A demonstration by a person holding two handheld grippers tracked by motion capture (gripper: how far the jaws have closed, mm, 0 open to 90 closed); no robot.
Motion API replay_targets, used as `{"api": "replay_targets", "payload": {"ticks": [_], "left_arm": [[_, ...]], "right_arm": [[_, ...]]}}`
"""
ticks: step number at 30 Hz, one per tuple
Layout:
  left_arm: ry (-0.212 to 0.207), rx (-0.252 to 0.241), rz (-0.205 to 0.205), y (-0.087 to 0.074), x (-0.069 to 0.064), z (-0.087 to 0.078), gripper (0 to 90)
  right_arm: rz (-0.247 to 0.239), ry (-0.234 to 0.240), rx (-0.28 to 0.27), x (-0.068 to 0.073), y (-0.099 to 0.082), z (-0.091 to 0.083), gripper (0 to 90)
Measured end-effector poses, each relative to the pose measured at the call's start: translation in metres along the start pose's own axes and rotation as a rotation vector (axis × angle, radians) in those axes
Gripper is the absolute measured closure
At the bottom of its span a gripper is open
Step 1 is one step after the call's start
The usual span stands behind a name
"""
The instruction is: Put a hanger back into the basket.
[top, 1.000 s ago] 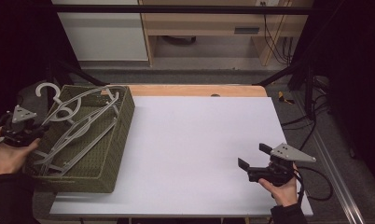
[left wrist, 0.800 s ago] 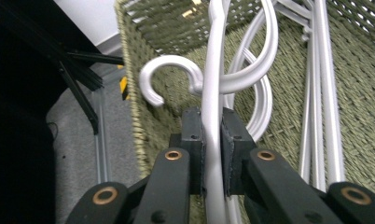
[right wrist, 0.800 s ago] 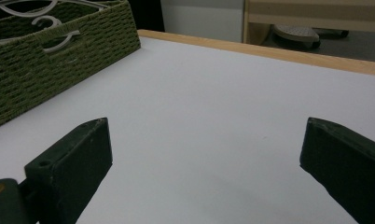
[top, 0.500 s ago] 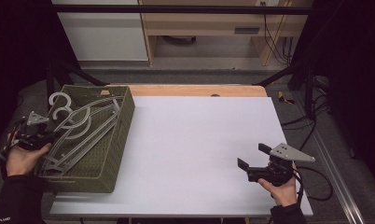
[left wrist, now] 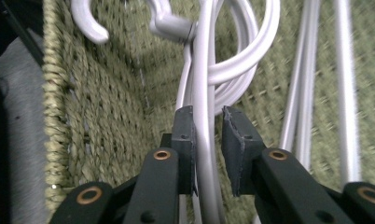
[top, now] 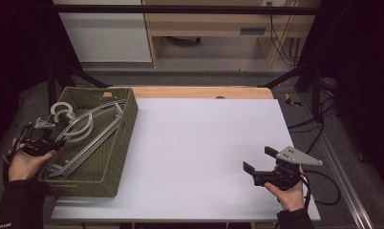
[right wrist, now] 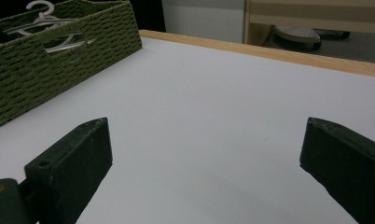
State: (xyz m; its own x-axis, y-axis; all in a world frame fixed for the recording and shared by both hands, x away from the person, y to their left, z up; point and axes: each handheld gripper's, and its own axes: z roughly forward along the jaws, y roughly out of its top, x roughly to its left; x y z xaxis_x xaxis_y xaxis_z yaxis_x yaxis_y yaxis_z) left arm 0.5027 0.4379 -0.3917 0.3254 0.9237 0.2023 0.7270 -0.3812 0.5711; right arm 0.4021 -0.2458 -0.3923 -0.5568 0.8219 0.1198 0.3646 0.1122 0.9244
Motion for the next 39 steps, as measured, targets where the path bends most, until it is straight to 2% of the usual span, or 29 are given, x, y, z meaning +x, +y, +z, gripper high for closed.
{"api": "replay_targets", "payload": {"ticks": [2, 5, 7, 11, 17, 21, 26, 28, 34, 39], "left_arm": [[0.007, 0.006, 0.001, 0.000, -0.001, 0.002, 68.0], [0.009, 0.008, -0.005, -0.001, -0.001, 0.002, 61.4], [0.013, 0.005, -0.010, -0.002, 0.000, -0.001, 61.5], [0.002, -0.045, -0.035, 0.000, 0.001, -0.012, 57.8], [-0.030, -0.167, -0.041, 0.005, -0.012, -0.032, 49.9], [-0.093, -0.296, -0.073, 0.006, -0.025, -0.045, 45.3], [-0.172, -0.424, -0.077, 0.006, -0.046, -0.062, 39.8], [-0.200, -0.458, -0.063, 0.007, -0.058, -0.068, 37.7], [-0.303, -0.564, -0.058, 0.008, -0.091, -0.080, 31.0], [-0.374, -0.624, -0.044, 0.008, -0.121, -0.085, 25.0]], "right_arm": [[-0.014, 0.003, 0.003, -0.001, 0.000, -0.001, 2.6], [-0.011, 0.002, -0.001, -0.001, 0.000, -0.001, 2.6], [-0.010, 0.003, 0.002, -0.001, 0.000, -0.001, 2.7], [-0.010, 0.004, 0.002, 0.000, 0.000, 0.000, 2.6], [-0.012, 0.004, -0.003, 0.000, 0.001, -0.001, 2.6], [0.001, 0.000, -0.012, 0.001, 0.001, -0.002, 2.6], [-0.001, -0.003, -0.017, 0.000, 0.001, -0.003, 2.6], [-0.003, -0.003, -0.020, 0.000, 0.002, -0.003, 2.6], [-0.006, -0.004, -0.026, 0.000, 0.002, -0.005, 2.4], [-0.009, -0.004, -0.029, -0.001, 0.002, -0.006, 2.2]]}}
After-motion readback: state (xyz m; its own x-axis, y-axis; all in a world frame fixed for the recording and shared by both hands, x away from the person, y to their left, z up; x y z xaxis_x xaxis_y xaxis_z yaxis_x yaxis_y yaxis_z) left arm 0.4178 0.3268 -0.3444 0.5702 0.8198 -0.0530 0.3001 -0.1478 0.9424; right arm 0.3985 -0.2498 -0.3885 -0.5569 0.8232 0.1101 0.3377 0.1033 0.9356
